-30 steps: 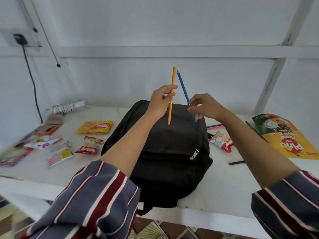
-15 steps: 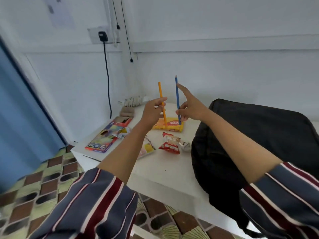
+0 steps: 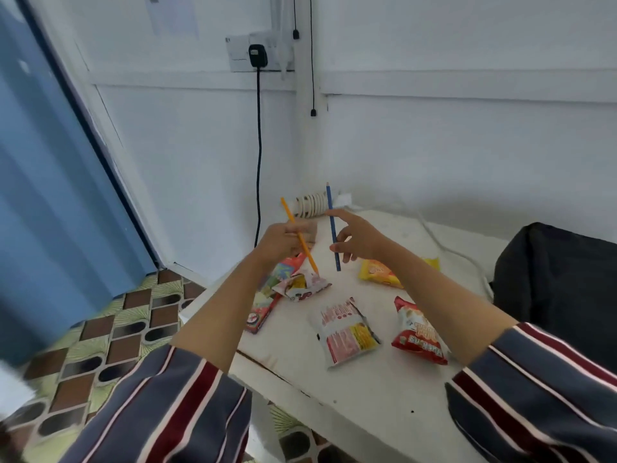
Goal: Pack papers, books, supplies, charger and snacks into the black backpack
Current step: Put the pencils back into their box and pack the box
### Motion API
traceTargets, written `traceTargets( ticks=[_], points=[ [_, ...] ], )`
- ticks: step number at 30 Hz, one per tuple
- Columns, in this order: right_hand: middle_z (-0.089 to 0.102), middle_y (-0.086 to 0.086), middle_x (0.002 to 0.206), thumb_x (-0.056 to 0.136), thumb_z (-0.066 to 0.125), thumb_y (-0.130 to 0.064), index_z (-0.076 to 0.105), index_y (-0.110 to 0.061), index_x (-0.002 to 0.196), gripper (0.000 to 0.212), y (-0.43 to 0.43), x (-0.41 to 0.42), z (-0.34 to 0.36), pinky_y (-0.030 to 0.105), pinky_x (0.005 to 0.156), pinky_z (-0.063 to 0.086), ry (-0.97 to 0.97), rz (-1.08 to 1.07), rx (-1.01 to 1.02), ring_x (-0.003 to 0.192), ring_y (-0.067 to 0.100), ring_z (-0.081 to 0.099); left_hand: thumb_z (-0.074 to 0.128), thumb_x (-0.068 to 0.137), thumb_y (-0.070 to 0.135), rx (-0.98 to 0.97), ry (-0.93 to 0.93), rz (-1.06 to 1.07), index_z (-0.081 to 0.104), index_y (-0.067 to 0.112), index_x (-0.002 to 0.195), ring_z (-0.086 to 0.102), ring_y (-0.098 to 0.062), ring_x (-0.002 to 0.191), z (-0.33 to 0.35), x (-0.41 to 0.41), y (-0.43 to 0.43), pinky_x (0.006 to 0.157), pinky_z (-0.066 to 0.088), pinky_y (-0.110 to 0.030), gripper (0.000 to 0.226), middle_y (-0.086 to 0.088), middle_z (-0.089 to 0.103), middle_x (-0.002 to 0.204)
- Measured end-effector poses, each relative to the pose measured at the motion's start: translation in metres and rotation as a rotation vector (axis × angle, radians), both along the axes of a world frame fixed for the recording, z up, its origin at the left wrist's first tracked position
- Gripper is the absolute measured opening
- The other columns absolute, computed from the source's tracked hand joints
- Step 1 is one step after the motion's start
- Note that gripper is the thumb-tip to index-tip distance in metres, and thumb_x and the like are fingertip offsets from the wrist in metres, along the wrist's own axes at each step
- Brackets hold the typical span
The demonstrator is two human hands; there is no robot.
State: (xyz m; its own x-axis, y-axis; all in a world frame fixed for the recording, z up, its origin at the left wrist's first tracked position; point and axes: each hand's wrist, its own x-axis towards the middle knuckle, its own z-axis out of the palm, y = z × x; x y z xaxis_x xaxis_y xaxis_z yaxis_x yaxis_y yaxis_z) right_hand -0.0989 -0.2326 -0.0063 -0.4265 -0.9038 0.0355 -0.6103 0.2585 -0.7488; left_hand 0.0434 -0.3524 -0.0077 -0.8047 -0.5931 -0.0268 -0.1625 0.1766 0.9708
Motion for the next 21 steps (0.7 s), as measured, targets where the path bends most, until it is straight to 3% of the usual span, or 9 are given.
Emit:
traceTargets(
  ticks=[4,9,12,15,19,21],
  points=[
    [0.062,0.015,0.086,0.084,0.064,-0.003,0.028,-0.021,0.142,0.071,-0.038,-0.012,-0.006,0.014,0.043,0.044,-0.011,0.005,0.029,0.046,0.01,0.058,0.059,0.081,-0.013,-0.046,-0.031,-0.044,0.054,-0.002,0.124,0.064,-0.01,0.071,-0.008,-0.004,-0.04,0.065,0.055,-0.019,0.045,-0.004,0.064,0.082],
    [0.059,0.007,0.076,0.082,0.066,0.0,0.031,-0.02,0.141,0.072,-0.073,-0.023,-0.017,0.015,0.042,0.043,-0.04,-0.009,0.049,0.039,0.005,0.055,0.063,0.076,-0.016,-0.102,-0.001,-0.044,0.058,-0.002,0.12,0.067,-0.005,0.065,-0.021,-0.017,-0.083,0.063,0.055,-0.018,0.046,-0.009,0.066,0.089],
    [0.057,0.003,0.075,0.081,0.067,0.0,0.031,-0.021,0.141,0.074,-0.088,-0.027,-0.02,0.014,0.041,0.043,-0.059,-0.041,0.045,0.04,0.004,0.055,0.066,0.075,-0.013,-0.141,0.047,-0.082,0.06,-0.002,0.117,0.068,-0.006,0.067,-0.028,-0.027,-0.103,0.065,0.055,-0.017,0.043,-0.013,0.066,0.094],
    [0.057,0.004,0.073,0.079,0.069,0.0,0.031,-0.022,0.141,0.076,-0.099,-0.028,-0.024,0.013,0.041,0.042,-0.058,-0.088,0.035,0.04,0.003,0.055,0.066,0.08,-0.003,-0.256,0.099,-0.121,0.065,0.009,0.111,0.066,-0.013,0.069,-0.032,-0.037,-0.122,0.065,0.055,-0.017,0.033,-0.011,0.063,0.086],
    [0.063,0.014,0.078,0.079,0.069,-0.001,0.035,-0.021,0.138,0.071,-0.113,-0.021,-0.032,0.017,0.05,0.049,-0.045,-0.174,0.007,0.057,0.014,0.059,0.063,0.087,0.019,-0.465,0.097,-0.149,0.067,0.021,0.102,0.052,-0.018,0.066,-0.035,-0.051,-0.154,0.062,0.046,-0.032,0.015,-0.011,0.055,0.07],
    [0.065,0.018,0.08,0.079,0.07,-0.003,0.036,-0.018,0.137,0.069,-0.122,-0.013,-0.037,0.029,0.066,0.055,-0.059,-0.205,-0.035,0.066,0.022,0.061,0.058,0.09,0.024,-0.507,0.13,-0.157,0.069,0.016,0.102,0.045,-0.006,0.067,-0.036,-0.057,-0.166,0.067,0.038,-0.018,0.018,0.003,0.055,0.073]
  ],
)
